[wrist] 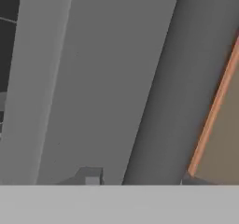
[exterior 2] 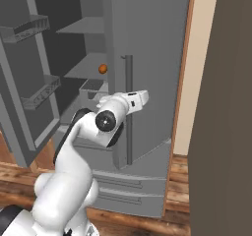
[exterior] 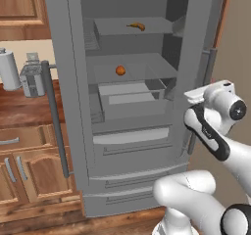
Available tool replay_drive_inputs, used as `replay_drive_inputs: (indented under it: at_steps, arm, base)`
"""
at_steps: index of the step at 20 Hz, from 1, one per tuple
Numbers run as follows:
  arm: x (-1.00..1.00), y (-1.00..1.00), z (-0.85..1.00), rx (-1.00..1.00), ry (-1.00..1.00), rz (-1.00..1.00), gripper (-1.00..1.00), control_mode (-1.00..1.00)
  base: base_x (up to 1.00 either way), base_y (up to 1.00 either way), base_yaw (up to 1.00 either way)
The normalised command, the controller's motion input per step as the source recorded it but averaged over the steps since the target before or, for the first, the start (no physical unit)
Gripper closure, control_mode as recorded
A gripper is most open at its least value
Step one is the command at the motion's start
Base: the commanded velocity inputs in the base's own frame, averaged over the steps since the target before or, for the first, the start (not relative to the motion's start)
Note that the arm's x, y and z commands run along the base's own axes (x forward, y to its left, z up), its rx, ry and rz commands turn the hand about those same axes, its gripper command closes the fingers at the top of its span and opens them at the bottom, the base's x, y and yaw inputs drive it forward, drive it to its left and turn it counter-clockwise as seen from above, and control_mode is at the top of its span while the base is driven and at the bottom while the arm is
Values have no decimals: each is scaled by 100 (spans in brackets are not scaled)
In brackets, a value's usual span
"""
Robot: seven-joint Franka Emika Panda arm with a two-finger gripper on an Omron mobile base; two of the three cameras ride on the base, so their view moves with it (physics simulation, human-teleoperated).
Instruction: Retrieve the banana and mango from the fridge and place them into the bowl on the dining table.
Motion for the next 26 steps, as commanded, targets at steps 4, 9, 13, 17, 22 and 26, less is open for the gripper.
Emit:
replay_drive_inputs:
  at_steps: [4,9,13,17,22,26]
  arm:
    - [-67,-19,82,3,3,0,-100,-100]
    - [-18,-1,92,5,13,0,-100,-100]
    - [-51,0,86,16,14,0,-100,-100]
    - [-80,23,32,5,7,0,-100,-100]
    - [-64,71,8,-5,11,6,-100,-100]
    - [-32,100,-3,-24,11,6,-100,-100]
  base:
    - [0,0,0]
    - [0,0,0]
    - [0,0,0]
    - [0,0,0]
    - [0,0,0]
    - [0,0,0]
